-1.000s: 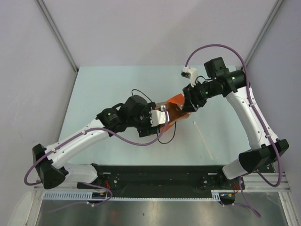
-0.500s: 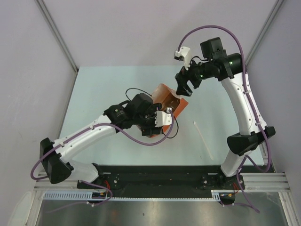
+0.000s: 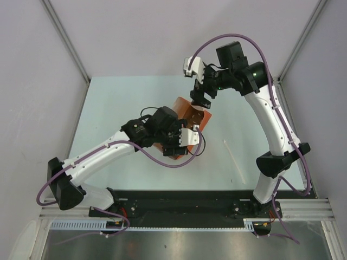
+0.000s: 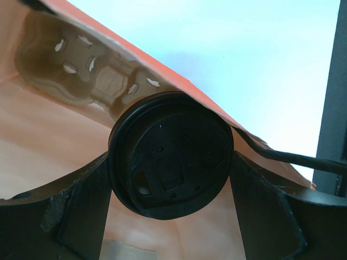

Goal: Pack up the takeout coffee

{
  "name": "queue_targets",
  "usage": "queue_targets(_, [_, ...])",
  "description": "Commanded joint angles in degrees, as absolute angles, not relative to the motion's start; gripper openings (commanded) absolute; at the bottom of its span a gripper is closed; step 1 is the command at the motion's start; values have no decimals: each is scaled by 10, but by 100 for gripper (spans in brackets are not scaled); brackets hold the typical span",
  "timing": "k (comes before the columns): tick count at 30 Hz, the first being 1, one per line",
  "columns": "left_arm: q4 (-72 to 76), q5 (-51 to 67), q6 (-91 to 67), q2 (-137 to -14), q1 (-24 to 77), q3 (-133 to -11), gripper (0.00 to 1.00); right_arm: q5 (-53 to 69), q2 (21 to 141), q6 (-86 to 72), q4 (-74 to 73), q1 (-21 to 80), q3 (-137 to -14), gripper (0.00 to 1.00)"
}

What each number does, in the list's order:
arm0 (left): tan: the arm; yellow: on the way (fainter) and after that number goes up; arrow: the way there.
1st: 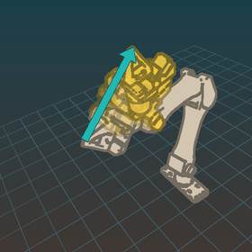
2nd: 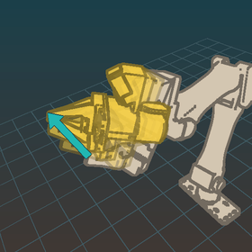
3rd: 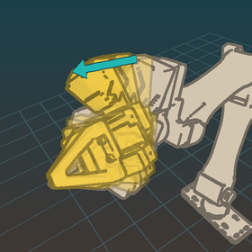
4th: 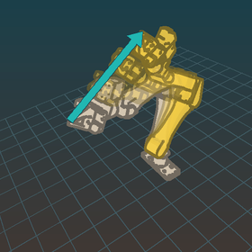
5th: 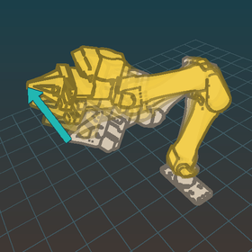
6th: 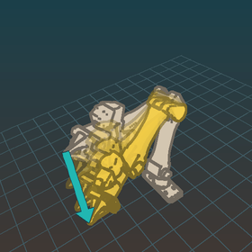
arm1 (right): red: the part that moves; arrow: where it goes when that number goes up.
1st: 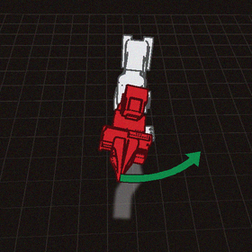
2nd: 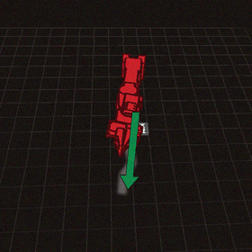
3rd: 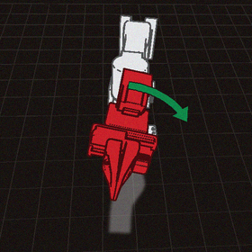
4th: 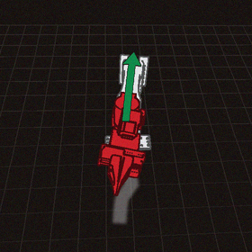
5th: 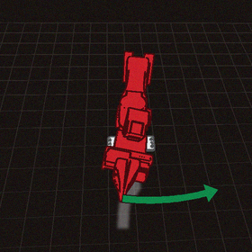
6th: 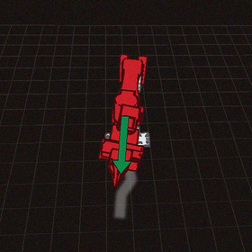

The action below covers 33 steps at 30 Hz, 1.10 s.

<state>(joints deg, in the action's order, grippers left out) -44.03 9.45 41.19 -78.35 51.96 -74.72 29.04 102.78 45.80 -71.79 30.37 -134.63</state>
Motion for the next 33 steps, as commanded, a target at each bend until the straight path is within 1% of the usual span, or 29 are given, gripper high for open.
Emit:
queue_targets(1, [-442,116,428,-785,523,-772,49,304,1038,544,-672,331,-1355,90])
queue_targets(3, [-444,119,427,-785,523,-772,49,301,1040,581,-663,340,-1347,85])
queue_targets(4, [-444,118,428,-786,523,-772,49,297,1043,588,-660,345,-1344,80])
queue_targets(5, [-444,119,428,-785,523,-771,49,294,1047,595,-662,350,-1345,71])
queue_targets(7, [-445,114,428,-785,523,-771,49,294,1060,607,-681,350,-1352,65])
queue_targets(8, [-446,115,428,-783,523,-768,49,292,1064,611,-704,348,-1360,59])
queue_targets(9, [-446,112,428,-782,523,-767,49,292,1069,613,-716,347,-1364,56])
queue_targets(14, [-447,106,417,-769,522,-753,49,295,1072,616,-793,343,-1363,51])
queue_targets(16, [-448,102,412,-766,520,-748,49,297,1069,612,-807,345,-1352,47])
queue_targets(18, [-451,100,410,-764,516,-747,49,297,1066,605,-823,347,-1335,46])
queue_targets(19, [-453,99,410,-763,511,-748,49,298,1066,602,-830,348,-1329,39])
queue_targets(21, [-459,100,410,-761,508,-748,49,294,1070,588,-825,349,-1323,30])
queue_targets(22, [-460,100,412,-759,505,-747,49,288,1079,568,-820,348,-1330,17])
queue_targets(23, [-462,99,414,-757,505,-748,49,287,1086,553,-820,346,-1338,6])
queue_targets(24, [-466,98,417,-756,502,-747,49,287,1092,536,-822,340,-1364,0])
queue_targets(27, [-476,94,421,-753,494,-758,49,330,1121,458,-843,310,-1407,0])
queue_targets(29, [-490,94,419,-751,485,-769,49,381,1128,376,-849,297,-1429,0])
queue_targets(31, [-501,96,417,-751,471,-787,48,433,1122,318,-849,286,-1413,0])
queue_targets(33, [-516,99,414,-752,458,-803,48,467,1105,228,-825,279,-1387,0])
